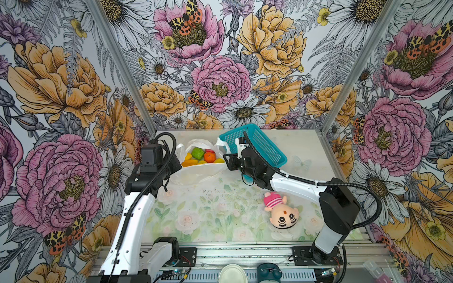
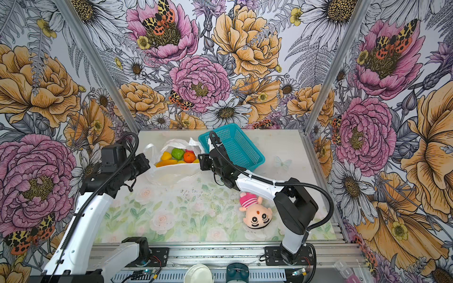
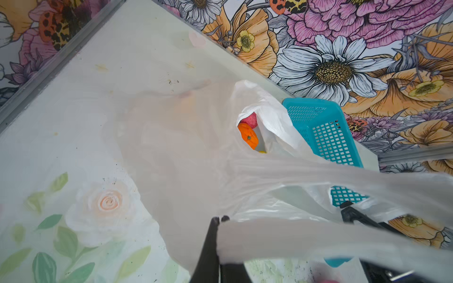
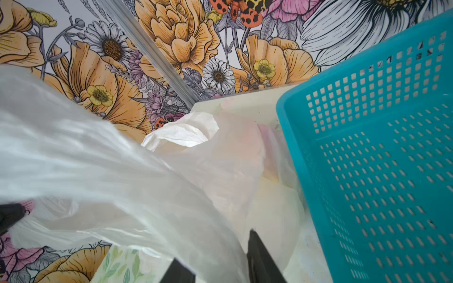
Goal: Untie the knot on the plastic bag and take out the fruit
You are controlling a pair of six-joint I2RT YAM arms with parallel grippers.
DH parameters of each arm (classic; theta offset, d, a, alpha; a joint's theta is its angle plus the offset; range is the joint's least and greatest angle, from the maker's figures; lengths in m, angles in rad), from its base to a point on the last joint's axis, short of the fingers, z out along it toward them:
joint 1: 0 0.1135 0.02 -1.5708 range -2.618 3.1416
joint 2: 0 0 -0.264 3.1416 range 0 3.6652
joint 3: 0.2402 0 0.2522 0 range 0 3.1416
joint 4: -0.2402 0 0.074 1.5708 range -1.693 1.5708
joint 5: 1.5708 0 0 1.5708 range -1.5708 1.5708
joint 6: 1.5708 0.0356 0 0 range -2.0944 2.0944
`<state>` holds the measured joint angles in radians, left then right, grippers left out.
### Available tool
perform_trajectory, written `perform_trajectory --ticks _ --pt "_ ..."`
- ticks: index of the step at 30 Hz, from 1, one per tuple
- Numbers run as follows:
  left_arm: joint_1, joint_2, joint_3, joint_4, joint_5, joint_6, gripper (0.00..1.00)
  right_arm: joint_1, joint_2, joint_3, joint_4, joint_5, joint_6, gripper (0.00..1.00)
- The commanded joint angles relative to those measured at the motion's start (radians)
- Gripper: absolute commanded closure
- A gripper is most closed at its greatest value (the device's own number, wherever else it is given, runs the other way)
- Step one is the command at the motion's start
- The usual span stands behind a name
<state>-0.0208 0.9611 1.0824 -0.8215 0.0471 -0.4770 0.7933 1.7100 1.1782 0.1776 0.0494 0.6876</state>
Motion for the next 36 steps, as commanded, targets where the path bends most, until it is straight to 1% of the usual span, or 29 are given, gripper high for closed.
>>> perform_trajectory --ticks 1,2,3,6,8,11,16,19,24,25,26,27,28,29,30,31,32,33,34,36 --pt "-0.049 -0.118 -0.094 0.033 -0.056 -0.054 1.00 0.024 -0.131 -0.013 0.043 0.002 -0.033 0.36" --pt "-0.074 -0.149 -0.128 0.032 -0.070 -0.066 1.00 0.028 -0.156 -0.004 0.000 -0.007 -0.070 0.25" --pt "-0.095 -0.174 -0.161 0.032 -0.082 -0.074 1.00 0.034 -0.177 0.017 -0.057 -0.014 -0.110 0.18" --pt "-0.139 -0.232 -0.228 0.014 -0.119 -0.085 1.00 0.047 -0.220 0.085 -0.218 -0.024 -0.215 0.08" --pt "-0.145 -0.262 -0.253 0.001 -0.132 -0.085 1.00 0.052 -0.238 0.097 -0.256 -0.038 -0.272 0.01" --pt "-0.162 -0.288 -0.266 -0.001 -0.132 -0.097 1.00 0.052 -0.243 0.112 -0.282 -0.018 -0.332 0.01" --pt "-0.201 -0.287 -0.262 -0.011 -0.151 -0.097 1.00 0.049 -0.210 0.174 -0.349 0.068 -0.404 0.00" --pt "-0.220 -0.288 -0.265 -0.012 -0.160 -0.100 1.00 0.040 -0.166 0.221 -0.391 0.127 -0.424 0.01" --pt "-0.227 -0.299 -0.260 -0.018 -0.178 -0.102 1.00 0.006 -0.062 0.297 -0.405 0.134 -0.436 0.01" --pt "-0.229 -0.301 -0.258 -0.022 -0.182 -0.102 1.00 -0.028 -0.034 0.323 -0.411 0.130 -0.435 0.00" --pt "-0.228 -0.301 -0.256 -0.022 -0.183 -0.103 1.00 -0.038 -0.011 0.348 -0.419 0.130 -0.432 0.02" --pt "-0.228 -0.300 -0.253 -0.024 -0.182 -0.101 1.00 -0.043 0.007 0.366 -0.421 0.128 -0.430 0.09" --pt "-0.228 -0.297 -0.248 -0.027 -0.181 -0.101 1.00 -0.046 0.020 0.382 -0.420 0.116 -0.432 0.24" --pt "-0.228 -0.292 -0.242 -0.031 -0.181 -0.098 1.00 -0.046 0.028 0.397 -0.421 0.100 -0.433 0.50" --pt "-0.227 -0.288 -0.234 -0.033 -0.181 -0.095 1.00 -0.045 0.031 0.405 -0.421 0.088 -0.432 0.72" --pt "-0.226 -0.284 -0.221 -0.039 -0.180 -0.089 1.00 -0.042 0.027 0.409 -0.421 0.086 -0.426 0.89" --pt "-0.226 -0.278 -0.202 -0.045 -0.181 -0.080 1.00 -0.038 0.020 0.408 -0.421 0.088 -0.421 1.00" --pt "-0.224 -0.270 -0.178 -0.056 -0.182 -0.067 1.00 -0.032 0.012 0.402 -0.421 0.097 -0.416 1.00" --pt "-0.221 -0.261 -0.138 -0.075 -0.185 -0.051 0.95 -0.024 -0.005 0.389 -0.419 0.113 -0.410 1.00" --pt "-0.214 -0.240 -0.038 -0.126 -0.198 -0.020 0.78 -0.006 -0.045 0.353 -0.418 0.131 -0.401 1.00"
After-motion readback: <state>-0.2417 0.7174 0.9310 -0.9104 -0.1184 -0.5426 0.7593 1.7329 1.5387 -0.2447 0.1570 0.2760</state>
